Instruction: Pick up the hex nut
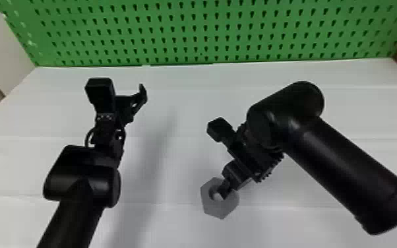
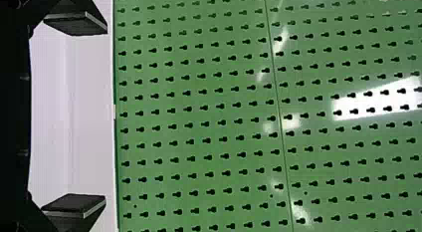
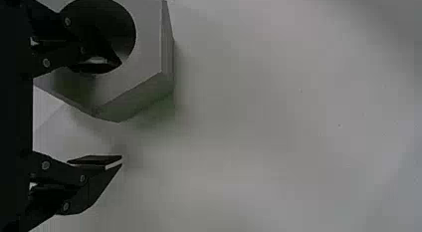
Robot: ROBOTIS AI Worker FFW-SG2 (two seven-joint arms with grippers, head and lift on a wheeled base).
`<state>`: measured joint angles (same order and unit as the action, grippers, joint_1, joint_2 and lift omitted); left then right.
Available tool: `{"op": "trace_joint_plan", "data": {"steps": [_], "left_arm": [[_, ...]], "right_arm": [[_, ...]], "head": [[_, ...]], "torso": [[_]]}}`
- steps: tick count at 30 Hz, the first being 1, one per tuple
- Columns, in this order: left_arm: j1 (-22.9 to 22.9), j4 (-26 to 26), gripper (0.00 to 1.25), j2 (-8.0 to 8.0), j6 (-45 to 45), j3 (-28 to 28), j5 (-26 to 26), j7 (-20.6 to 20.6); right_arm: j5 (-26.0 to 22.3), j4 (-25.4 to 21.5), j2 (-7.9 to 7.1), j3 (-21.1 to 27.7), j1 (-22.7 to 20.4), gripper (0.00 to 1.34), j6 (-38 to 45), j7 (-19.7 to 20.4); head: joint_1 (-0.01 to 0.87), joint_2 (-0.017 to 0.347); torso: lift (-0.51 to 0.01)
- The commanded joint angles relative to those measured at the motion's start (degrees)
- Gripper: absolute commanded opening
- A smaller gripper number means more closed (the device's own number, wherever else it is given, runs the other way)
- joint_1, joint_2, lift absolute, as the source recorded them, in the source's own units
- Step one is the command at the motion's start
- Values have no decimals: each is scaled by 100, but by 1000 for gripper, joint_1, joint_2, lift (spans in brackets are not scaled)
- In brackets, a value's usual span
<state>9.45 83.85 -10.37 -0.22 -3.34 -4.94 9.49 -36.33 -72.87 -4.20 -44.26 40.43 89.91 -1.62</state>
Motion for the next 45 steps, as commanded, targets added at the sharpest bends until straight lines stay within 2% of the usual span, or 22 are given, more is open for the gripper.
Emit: {"op": "trace_joint_plan", "data": {"steps": [1,16,23,37,45], "left_arm": [[-5,0,1160,0,-5,9,-7,0],[-14,0,1160,0,-22,9,-7,0],[-31,0,1160,0,-49,35,-7,0],[-75,9,1160,0,-66,44,-16,0],[-110,9,1160,0,-66,35,-42,0]], "right_arm": [[65,1,-2,-21,0,328,17,4],[74,1,-2,-4,-9,328,17,-5],[82,-43,-2,189,-35,328,17,-5],[232,-720,-54,928,-273,328,17,4],[434,-1335,-116,1587,-633,328,17,-5]], "head": [[785,149],[785,149],[785,149],[785,149],[785,149]], "torso": [[-85],[-85],[-85],[-85],[-85]]}}
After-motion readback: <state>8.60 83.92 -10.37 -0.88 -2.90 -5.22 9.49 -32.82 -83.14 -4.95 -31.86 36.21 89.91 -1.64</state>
